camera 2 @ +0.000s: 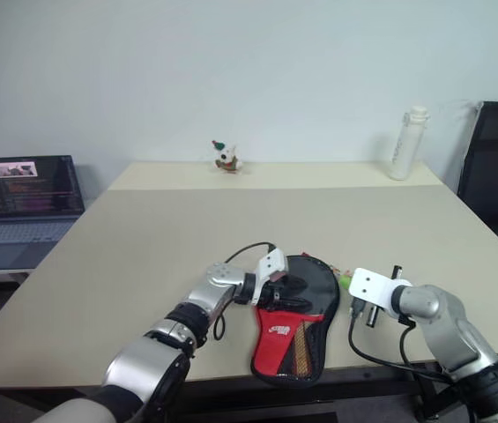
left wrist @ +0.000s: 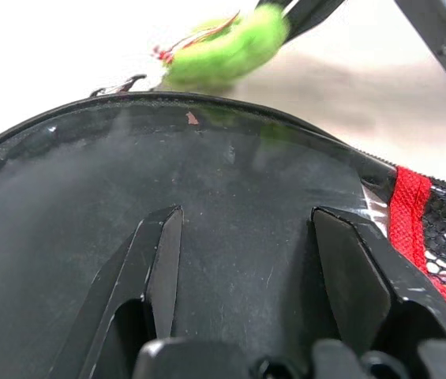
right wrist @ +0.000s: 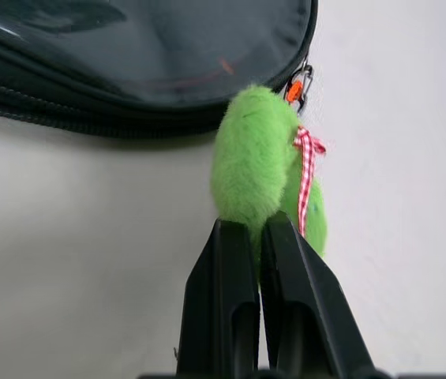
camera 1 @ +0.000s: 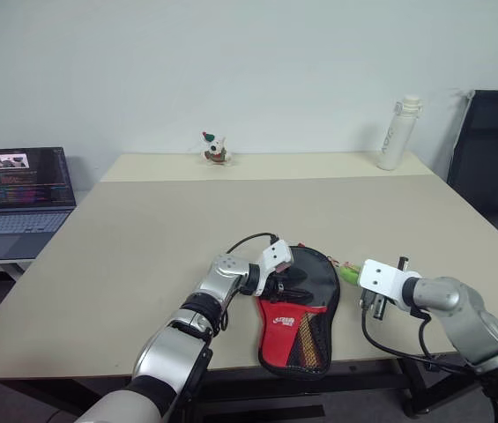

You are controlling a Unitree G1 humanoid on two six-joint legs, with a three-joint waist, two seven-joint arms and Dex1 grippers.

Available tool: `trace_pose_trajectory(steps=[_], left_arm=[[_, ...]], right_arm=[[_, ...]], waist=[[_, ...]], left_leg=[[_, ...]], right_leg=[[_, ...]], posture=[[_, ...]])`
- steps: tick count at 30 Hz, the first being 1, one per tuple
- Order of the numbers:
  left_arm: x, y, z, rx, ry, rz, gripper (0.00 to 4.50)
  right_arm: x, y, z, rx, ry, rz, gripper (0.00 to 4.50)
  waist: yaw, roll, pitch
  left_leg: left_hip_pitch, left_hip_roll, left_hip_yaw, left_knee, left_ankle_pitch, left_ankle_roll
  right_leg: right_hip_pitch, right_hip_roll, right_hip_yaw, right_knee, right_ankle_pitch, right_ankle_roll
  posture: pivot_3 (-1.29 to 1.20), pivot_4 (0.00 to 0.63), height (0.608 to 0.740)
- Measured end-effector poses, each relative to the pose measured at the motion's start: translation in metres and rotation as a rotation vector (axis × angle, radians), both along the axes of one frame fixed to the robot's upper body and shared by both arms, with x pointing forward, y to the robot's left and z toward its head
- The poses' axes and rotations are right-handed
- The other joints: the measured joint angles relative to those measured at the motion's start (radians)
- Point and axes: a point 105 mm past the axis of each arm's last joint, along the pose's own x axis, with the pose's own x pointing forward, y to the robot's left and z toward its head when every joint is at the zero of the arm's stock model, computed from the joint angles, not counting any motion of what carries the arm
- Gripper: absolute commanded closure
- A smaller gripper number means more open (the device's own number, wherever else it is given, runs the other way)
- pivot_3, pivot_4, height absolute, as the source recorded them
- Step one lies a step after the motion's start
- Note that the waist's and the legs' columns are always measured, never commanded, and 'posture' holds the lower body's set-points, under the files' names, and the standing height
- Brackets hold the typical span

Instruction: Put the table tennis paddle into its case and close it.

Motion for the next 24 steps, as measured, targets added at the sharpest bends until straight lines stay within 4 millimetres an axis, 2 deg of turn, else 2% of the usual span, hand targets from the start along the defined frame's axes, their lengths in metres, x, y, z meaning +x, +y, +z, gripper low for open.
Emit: trace_pose_trajectory(steps=[5,11,17,24], left_arm=[[0.000,-0.008,-0.002,-0.009,0.003,0.017,1.67],[-0.001,-0.014,-0.003,-0.017,0.004,0.023,1.67],[-0.001,-0.018,-0.004,-0.021,0.004,0.025,1.67],[-0.002,-0.019,-0.005,-0.023,0.009,0.028,1.67]], right_arm=[[-0.025,-0.005,-0.002,-0.014,0.079,0.027,4.48],[-0.056,-0.001,-0.007,-0.019,0.162,0.077,4.48],[-0.094,0.016,-0.019,-0.020,0.263,0.165,4.48],[-0.122,0.034,-0.015,0.009,0.357,0.255,4.48]], waist=[[0.004,0.000,-0.002],[0.006,-0.001,-0.004],[0.008,0.000,-0.007],[0.008,0.000,-0.008]], left_leg=[[0.001,-0.003,-0.001,0.000,0.000,0.000],[0.001,-0.003,-0.002,0.000,0.000,0.000],[-0.001,-0.003,-0.002,0.000,0.000,-0.001],[-0.001,-0.003,-0.002,0.000,-0.001,-0.001]], right_leg=[[0.003,-0.003,-0.001,-0.002,-0.001,0.001],[0.005,-0.004,-0.002,-0.006,-0.001,0.000],[0.005,-0.004,-0.002,-0.011,0.000,0.003],[0.005,-0.004,-0.002,-0.012,-0.002,0.000]], posture=[[0.00,0.150,0.740],[0.00,0.150,0.740],[0.00,0.150,0.740],[0.00,0.150,0.740]])
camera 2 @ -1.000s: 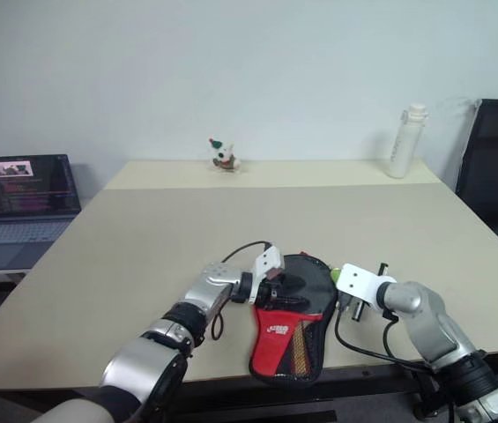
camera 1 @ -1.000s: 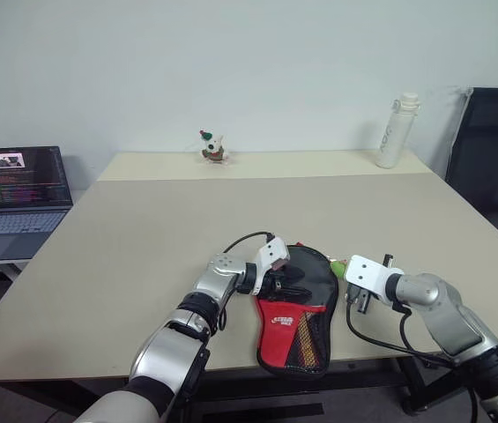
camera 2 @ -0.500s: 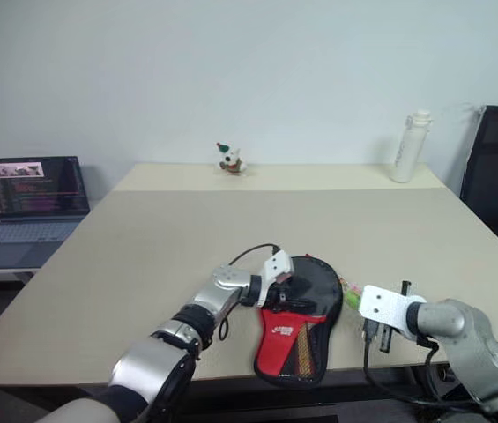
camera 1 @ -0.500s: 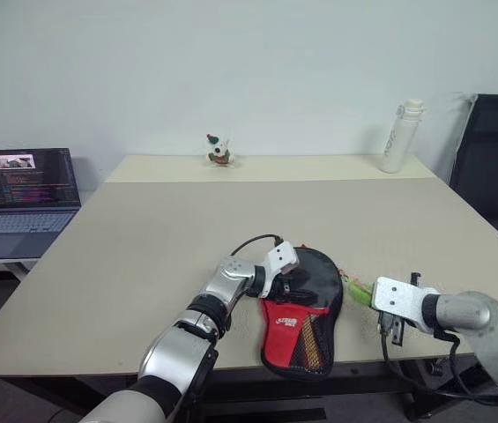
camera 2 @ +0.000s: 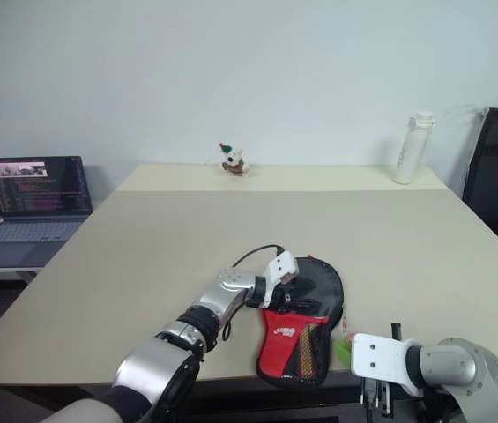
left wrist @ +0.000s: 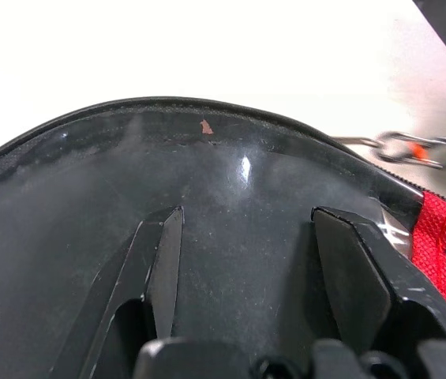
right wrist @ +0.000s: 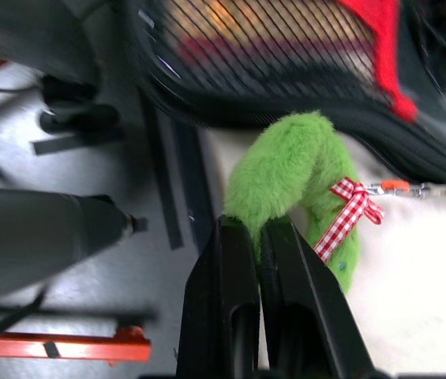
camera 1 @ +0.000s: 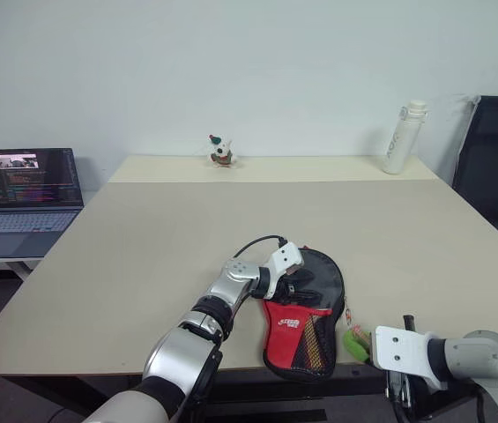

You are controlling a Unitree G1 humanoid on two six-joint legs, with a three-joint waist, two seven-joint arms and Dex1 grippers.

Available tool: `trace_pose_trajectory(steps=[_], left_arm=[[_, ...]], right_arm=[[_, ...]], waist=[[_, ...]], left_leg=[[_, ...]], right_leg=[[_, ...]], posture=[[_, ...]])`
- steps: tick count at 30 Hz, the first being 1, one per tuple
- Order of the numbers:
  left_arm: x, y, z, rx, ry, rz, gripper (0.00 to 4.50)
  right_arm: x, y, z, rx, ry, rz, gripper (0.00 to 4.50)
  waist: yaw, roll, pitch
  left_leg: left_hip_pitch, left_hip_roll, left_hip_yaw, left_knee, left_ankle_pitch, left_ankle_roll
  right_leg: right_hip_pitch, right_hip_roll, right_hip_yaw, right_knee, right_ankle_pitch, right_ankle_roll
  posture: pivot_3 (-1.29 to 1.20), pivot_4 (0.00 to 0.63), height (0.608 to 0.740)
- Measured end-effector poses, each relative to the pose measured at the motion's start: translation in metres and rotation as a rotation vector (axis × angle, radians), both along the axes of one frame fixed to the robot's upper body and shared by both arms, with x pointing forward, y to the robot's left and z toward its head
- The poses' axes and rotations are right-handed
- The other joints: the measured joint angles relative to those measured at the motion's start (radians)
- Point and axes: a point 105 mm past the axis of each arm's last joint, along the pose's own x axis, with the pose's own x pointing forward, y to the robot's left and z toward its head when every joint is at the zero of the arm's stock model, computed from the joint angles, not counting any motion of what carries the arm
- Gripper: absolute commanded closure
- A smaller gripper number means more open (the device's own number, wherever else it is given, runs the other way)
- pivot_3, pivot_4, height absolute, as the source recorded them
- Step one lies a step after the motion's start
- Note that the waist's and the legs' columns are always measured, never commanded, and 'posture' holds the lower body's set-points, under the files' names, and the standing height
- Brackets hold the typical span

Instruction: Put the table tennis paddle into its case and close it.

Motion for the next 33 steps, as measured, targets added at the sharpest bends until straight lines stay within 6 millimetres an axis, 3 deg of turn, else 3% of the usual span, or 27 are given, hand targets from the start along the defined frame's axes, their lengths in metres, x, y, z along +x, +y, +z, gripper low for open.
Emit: trace_pose_trajectory(steps=[19,23,27,31,33], left_arm=[[-0.001,-0.005,-0.001,0.000,-0.003,0.000,1.67],[-0.002,-0.007,-0.001,0.002,-0.003,-0.005,1.67],[-0.002,-0.009,0.000,0.003,0.000,-0.010,1.67],[-0.002,-0.009,0.000,0.004,0.000,-0.010,1.67],[-0.002,-0.009,0.000,0.004,0.000,-0.010,1.67]], right_arm=[[-0.081,0.018,-0.004,0.009,0.384,0.224,4.48],[-0.088,0.022,-0.004,0.040,0.418,0.252,4.48],[-0.083,0.028,-0.004,0.053,0.376,0.244,4.48],[-0.074,0.025,-0.003,0.040,0.360,0.174,3.49],[-0.067,0.023,0.002,0.051,0.356,0.129,2.76]], waist=[[0.009,-0.001,-0.001],[0.011,-0.002,-0.002],[0.013,-0.002,-0.002],[0.014,-0.002,-0.002],[0.014,-0.002,-0.002]], left_leg=[[0.000,0.000,0.000,0.000,0.000,0.000],[0.000,0.000,0.000,0.000,0.000,0.000],[-0.001,0.000,0.000,0.000,0.000,0.000],[-0.001,0.000,0.000,0.000,0.000,0.000],[-0.001,0.000,0.000,0.000,0.000,0.000]], right_leg=[[0.000,-0.001,0.000,-0.001,0.000,0.000],[0.000,-0.001,0.000,-0.002,0.000,0.000],[0.000,-0.001,0.000,-0.002,0.000,0.000],[0.000,-0.001,0.000,-0.002,0.000,0.000],[0.000,-0.001,0.000,-0.002,0.000,0.000]], posture=[[0.00,0.150,0.740],[0.00,0.150,0.740],[0.00,0.150,0.740],[0.00,0.150,0.740],[0.00,0.150,0.740]])
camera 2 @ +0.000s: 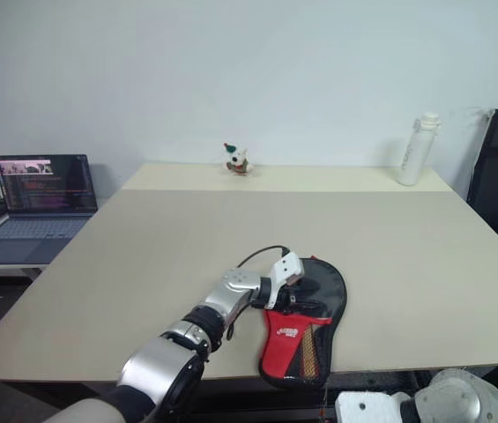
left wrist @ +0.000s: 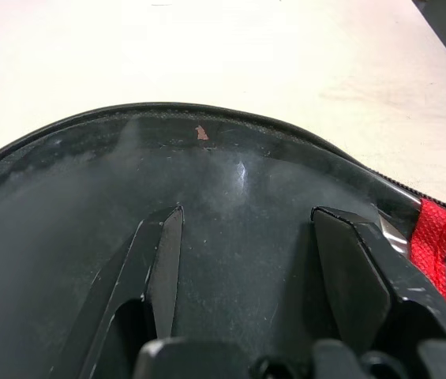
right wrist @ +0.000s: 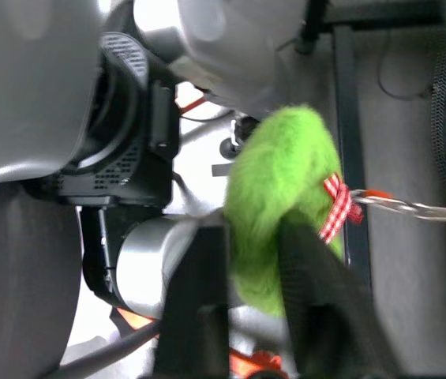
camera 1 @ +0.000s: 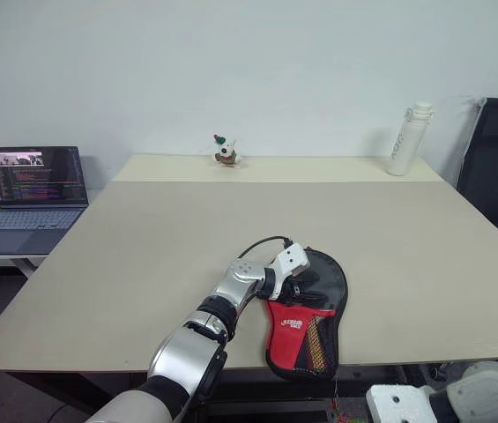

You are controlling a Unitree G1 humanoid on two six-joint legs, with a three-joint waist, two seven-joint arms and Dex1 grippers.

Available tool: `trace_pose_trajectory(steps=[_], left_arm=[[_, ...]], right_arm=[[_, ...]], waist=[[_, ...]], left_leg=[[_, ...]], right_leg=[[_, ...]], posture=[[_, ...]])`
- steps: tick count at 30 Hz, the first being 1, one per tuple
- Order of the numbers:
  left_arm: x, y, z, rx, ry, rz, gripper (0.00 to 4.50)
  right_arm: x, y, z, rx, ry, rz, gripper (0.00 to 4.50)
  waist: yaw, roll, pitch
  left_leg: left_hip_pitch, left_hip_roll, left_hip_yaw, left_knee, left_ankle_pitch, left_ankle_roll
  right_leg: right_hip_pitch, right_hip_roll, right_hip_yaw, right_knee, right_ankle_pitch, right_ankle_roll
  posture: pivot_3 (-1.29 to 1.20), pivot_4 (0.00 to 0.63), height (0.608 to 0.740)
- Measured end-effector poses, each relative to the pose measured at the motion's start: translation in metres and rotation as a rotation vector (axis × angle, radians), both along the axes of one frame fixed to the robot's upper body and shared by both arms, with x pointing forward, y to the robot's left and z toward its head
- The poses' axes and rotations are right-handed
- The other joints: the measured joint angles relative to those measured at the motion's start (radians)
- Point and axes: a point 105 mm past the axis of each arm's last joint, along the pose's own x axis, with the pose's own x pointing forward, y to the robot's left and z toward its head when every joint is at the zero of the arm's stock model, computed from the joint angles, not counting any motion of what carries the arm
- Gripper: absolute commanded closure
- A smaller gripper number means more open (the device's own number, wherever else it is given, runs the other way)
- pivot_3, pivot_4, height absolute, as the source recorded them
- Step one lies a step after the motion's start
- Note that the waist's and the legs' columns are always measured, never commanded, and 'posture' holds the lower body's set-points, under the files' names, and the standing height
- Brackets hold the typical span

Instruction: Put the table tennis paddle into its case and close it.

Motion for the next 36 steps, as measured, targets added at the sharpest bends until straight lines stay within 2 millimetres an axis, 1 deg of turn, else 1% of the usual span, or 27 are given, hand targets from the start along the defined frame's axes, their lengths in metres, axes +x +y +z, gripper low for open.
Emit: trace_pose_trajectory(steps=[1,4,6,7,10,12,13,14,15,16,17,18,19,21,23,26,31,34,36], left_arm=[[0.000,0.000,0.000,0.000,0.000,0.000,1.67],[0.000,-0.001,0.001,-0.005,0.000,0.000,1.67],[0.000,-0.001,0.003,-0.019,0.000,0.004,1.67],[0.001,0.000,0.003,-0.030,0.006,0.007,1.67],[-0.002,0.008,0.007,-0.093,0.034,-0.008,1.67],[-0.006,0.021,0.010,-0.135,0.057,-0.025,1.67],[-0.009,0.032,0.013,-0.148,0.065,-0.035,1.67],[-0.015,0.046,0.014,-0.158,0.076,-0.043,1.67],[-0.024,0.069,0.016,-0.158,0.094,-0.045,1.67],[-0.029,0.086,0.015,-0.145,0.119,-0.029,1.67],[-0.035,0.099,0.014,-0.136,0.139,-0.014,1.67],[-0.045,0.115,0.018,-0.130,0.149,0.004,1.67],[-0.051,0.124,0.021,-0.129,0.160,0.016,1.67],[-0.065,0.140,0.034,-0.143,0.158,0.052,1.67],[-0.071,0.148,0.050,-0.176,0.129,0.102,1.67],[-0.079,0.151,0.066,-0.221,0.087,0.160,1.67],[-0.087,0.156,0.065,-0.240,0.078,0.274,1.67],[-0.088,0.160,0.066,-0.244,0.059,0.333,1.67],[-0.086,0.167,0.069,-0.255,0.043,0.381,1.67]], right_arm=[[0.003,0.000,0.004,0.010,-0.003,-0.022,2.48],[0.011,-0.001,0.023,0.092,0.040,-0.108,2.48],[0.022,-0.007,0.038,0.133,0.042,-0.179,2.48],[0.030,-0.011,0.046,0.149,0.024,-0.215,2.48],[0.064,-0.030,0.068,0.226,-0.054,-0.372,2.48],[0.086,-0.039,0.076,0.295,-0.091,-0.469,2.48],[0.096,-0.043,0.077,0.326,-0.103,-0.512,2.48],[0.103,-0.046,0.076,0.346,-0.118,-0.542,2.48],[0.114,-0.054,0.074,0.355,-0.138,-0.594,2.48],[0.121,-0.062,0.070,0.347,-0.147,-0.640,2.48],[0.126,-0.066,0.067,0.350,-0.155,-0.667,2.48],[0.135,-0.066,0.065,0.374,-0.166,-0.687,2.48],[0.141,-0.067,0.064,0.385,-0.178,-0.697,2.48],[0.153,-0.064,0.065,0.419,-0.206,-0.698,2.48],[0.163,-0.061,0.067,0.431,-0.227,-0.680,2.48],[0.179,-0.051,0.073,0.462,-0.264,-0.624,2.48],[0.207,-0.044,0.074,0.480,-0.309,-0.575,2.48],[0.219,-0.047,0.073,0.473,-0.334,-0.566,2.48],[0.226,-0.044,0.075,0.497,-0.360,-0.559,2.48]], waist=[[0.000,0.000,0.000],[0.001,0.000,0.000],[0.002,-0.001,0.000],[0.001,-0.001,0.000],[-0.001,-0.001,0.001],[-0.006,-0.001,0.003],[-0.014,-0.001,0.004],[-0.022,-0.001,0.005],[-0.035,0.000,0.006],[-0.038,0.001,0.006],[-0.039,0.001,0.007],[-0.043,0.001,0.007],[-0.043,0.002,0.008],[-0.043,0.004,0.011],[-0.034,0.004,0.012],[-0.028,0.005,0.012],[-0.027,0.004,0.012],[-0.025,0.005,0.013],[-0.026,0.005,0.013]], left_leg=[[0.000,0.000,0.000,0.000,0.000,0.000],[-0.001,0.000,0.000,0.000,0.000,0.000],[-0.001,0.000,0.000,0.000,0.000,0.000],[-0.001,0.000,0.000,0.000,0.000,0.000],[-0.001,0.001,0.001,0.000,0.000,0.000],[-0.002,0.002,0.001,-0.002,0.000,0.000],[-0.002,0.002,0.001,-0.003,0.000,0.001],[-0.002,0.003,0.001,-0.004,-0.001,0.001],[-0.002,0.004,0.002,-0.005,-0.001,0.002],[-0.002,0.005,0.001,-0.005,-0.001,0.002],[-0.003,0.005,0.001,-0.005,-0.001,0.002],[-0.003,0.005,0.000,-0.005,-0.002,0.003],[-0.003,0.005,0.000,-0.005,-0.002,0.003],[-0.003,0.005,0.001,-0.004,-0.002,0.003],[-0.003,0.004,0.001,-0.002,-0.002,0.003],[-0.002,0.004,0.002,-0.001,-0.002,0.003],[-0.003,0.004,0.003,-0.001,-0.002,0.003],[-0.003,0.004,0.002,-0.002,-0.002,0.003],[-0.003,0.004,0.003,-0.002,-0.002,0.003]], right_leg=[[0.000,0.000,0.000,0.000,0.000,0.000],[0.000,0.000,0.000,0.000,0.000,0.000],[0.000,0.000,0.000,0.000,0.000,0.001],[0.000,0.000,0.000,0.000,0.000,0.001],[-0.001,0.000,0.000,0.000,0.000,0.000],[-0.003,0.001,0.001,0.001,0.001,0.001],[-0.004,0.002,0.001,0.001,0.003,0.004],[-0.004,0.003,0.001,0.001,0.002,0.003],[-0.006,0.004,0.002,0.003,0.001,0.002],[-0.007,0.004,0.002,0.004,0.001,0.001],[-0.007,0.005,0.002,0.005,0.000,0.001],[-0.008,0.005,0.002,0.005,-0.001,0.001],[-0.008,0.005,0.002,0.005,-0.001,0.000],[-0.008,0.005,0.002,0.005,-0.001,0.001],[-0.007,0.004,0.001,0.005,0.000,0.001],[-0.005,0.003,0.003,0.003,-0.001,-0.001],[-0.006,0.003,0.003,0.003,0.000,0.001],[-0.006,0.003,0.003,0.003,0.001,0.003],[-0.006,0.003,0.003,0.003,0.001,0.003]], posture=[[0.00,0.150,0.740],[0.00,0.150,0.740],[0.00,0.150,0.740],[0.00,0.150,0.740],[0.00,0.150,0.740],[0.00,0.150,0.740],[0.00,0.150,0.740],[0.00,0.150,0.740],[0.00,0.150,0.740],[0.00,0.150,0.740],[0.00,0.150,0.740],[0.00,0.150,0.740],[0.00,0.150,0.740],[0.00,0.150,0.740],[0.00,0.150,0.740],[0.00,0.150,0.740],[0.00,0.150,0.740],[0.00,0.150,0.740],[0.00,0.150,0.740]])
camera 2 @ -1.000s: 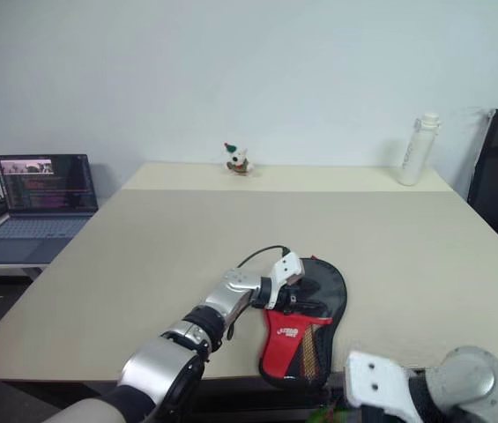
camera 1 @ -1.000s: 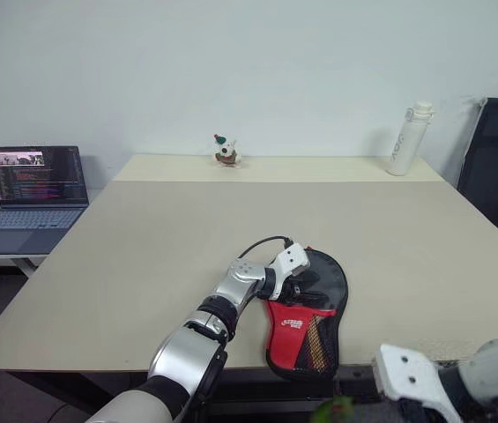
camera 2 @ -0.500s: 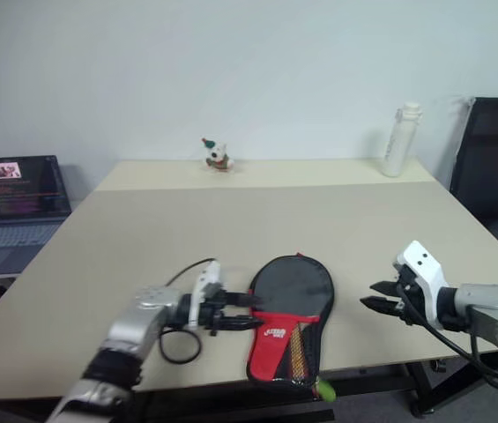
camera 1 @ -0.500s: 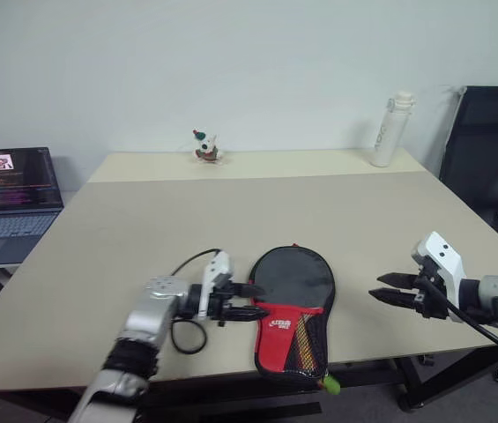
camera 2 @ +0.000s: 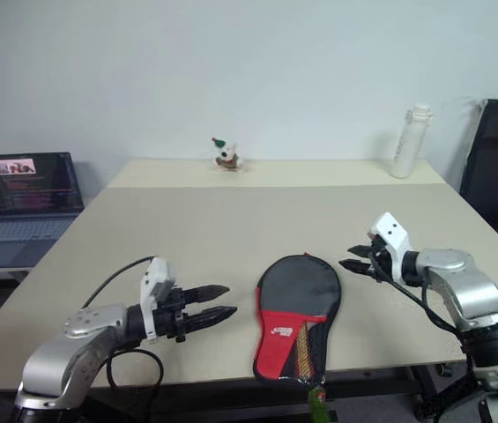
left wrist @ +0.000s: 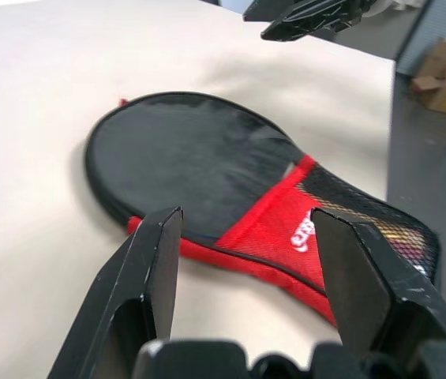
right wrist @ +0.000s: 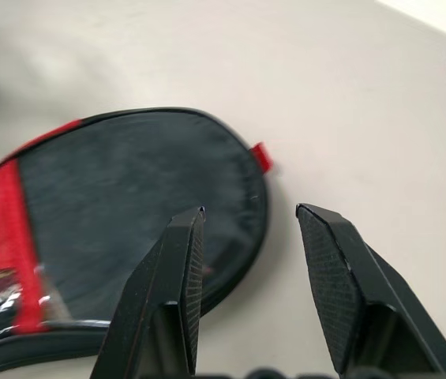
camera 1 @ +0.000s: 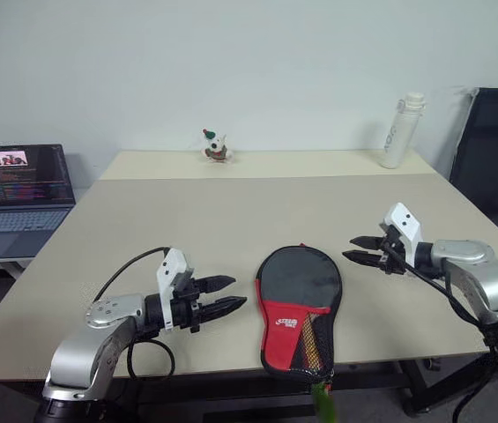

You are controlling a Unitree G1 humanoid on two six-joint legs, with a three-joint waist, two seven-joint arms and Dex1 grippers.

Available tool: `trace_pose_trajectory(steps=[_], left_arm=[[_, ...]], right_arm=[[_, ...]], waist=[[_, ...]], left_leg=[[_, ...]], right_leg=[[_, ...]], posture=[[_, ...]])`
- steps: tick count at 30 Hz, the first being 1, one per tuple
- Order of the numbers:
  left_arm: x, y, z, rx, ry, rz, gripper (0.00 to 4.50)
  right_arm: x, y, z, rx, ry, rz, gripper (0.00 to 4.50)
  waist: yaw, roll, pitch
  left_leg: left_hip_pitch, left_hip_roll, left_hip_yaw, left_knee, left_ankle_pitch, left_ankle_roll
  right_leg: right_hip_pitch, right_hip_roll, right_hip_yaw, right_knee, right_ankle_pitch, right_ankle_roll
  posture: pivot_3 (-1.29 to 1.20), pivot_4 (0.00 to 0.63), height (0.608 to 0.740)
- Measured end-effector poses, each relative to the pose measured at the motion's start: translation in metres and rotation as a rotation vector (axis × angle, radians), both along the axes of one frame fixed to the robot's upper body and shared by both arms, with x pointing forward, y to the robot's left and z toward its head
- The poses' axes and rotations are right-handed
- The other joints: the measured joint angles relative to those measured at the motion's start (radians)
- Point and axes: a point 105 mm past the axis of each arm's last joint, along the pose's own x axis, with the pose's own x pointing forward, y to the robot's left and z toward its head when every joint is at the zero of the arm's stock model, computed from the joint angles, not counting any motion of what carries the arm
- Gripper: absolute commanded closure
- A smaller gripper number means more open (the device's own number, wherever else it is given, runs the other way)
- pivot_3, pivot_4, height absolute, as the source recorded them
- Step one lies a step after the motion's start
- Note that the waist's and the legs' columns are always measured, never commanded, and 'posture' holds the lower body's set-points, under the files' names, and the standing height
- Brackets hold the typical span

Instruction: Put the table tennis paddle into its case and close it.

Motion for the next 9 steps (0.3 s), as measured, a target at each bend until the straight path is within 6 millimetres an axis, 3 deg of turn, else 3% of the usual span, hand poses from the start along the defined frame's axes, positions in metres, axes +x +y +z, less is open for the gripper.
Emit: trace_pose_trajectory(steps=[6,9], left_arm=[[0.009,-0.007,0.007,0.010,-0.045,0.043,1.67],[0.010,-0.010,0.004,0.012,-0.041,0.045,1.67]], right_arm=[[0.007,-0.017,-0.004,-0.021,-0.011,-0.032,2.48],[-0.001,-0.021,-0.010,-0.035,-0.004,-0.040,2.48]], waist=[[0.005,0.000,0.000],[0.002,0.000,0.000]], left_leg=[[0.000,-0.001,0.001,0.001,0.000,0.000],[0.000,0.000,0.000,0.000,0.000,0.000]], right_leg=[[0.000,-0.001,0.001,0.000,0.000,0.000],[0.000,0.000,0.000,0.000,0.000,0.000]], posture=[[0.00,0.150,0.740],[0.00,0.150,0.740]])
